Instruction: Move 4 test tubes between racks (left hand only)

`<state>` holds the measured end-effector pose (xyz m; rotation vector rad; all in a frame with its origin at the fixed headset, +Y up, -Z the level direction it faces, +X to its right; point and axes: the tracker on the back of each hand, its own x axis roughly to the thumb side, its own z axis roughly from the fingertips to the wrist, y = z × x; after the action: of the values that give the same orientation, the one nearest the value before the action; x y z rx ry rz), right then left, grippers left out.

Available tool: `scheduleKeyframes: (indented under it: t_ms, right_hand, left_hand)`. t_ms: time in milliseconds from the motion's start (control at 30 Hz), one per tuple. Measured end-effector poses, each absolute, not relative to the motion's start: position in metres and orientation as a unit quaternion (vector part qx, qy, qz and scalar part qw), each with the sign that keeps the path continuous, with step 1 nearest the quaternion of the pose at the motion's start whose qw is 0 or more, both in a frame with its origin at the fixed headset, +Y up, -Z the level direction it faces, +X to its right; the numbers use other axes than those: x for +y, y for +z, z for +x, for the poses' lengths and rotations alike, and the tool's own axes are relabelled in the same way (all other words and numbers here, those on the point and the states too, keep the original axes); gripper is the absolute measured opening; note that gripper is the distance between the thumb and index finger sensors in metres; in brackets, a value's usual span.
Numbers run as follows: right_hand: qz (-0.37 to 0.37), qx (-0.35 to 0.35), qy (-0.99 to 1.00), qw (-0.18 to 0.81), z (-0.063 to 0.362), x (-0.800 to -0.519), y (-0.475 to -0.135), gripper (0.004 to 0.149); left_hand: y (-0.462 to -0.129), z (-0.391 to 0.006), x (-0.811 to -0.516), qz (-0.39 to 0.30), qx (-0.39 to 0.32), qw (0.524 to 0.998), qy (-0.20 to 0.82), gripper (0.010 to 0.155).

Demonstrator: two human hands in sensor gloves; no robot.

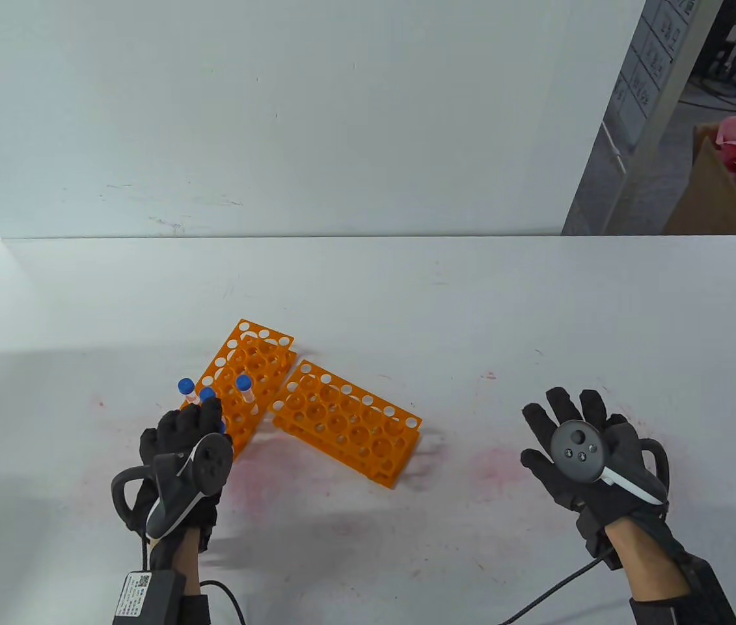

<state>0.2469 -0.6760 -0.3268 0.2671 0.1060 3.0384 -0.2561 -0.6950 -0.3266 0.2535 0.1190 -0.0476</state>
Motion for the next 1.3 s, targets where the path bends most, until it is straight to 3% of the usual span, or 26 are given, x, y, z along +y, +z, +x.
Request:
scheduleKeyframes:
  t_ms: [767,1300]
  right_hand:
    - [0.093,0.046,0.993,0.046,0.244,-0.678,-0.327,0.065]
    - [0.096,0.051,0.993,0.052,0.243,-0.679,-0.327,0.065]
  left_hand:
    - [-0.328,-0.252,-0.691,0.125,0.074,0.989,-0.01,0.058]
    - [-0.317,-0.254,-0.673,0.184,0.073,0.98,0.001,0.057]
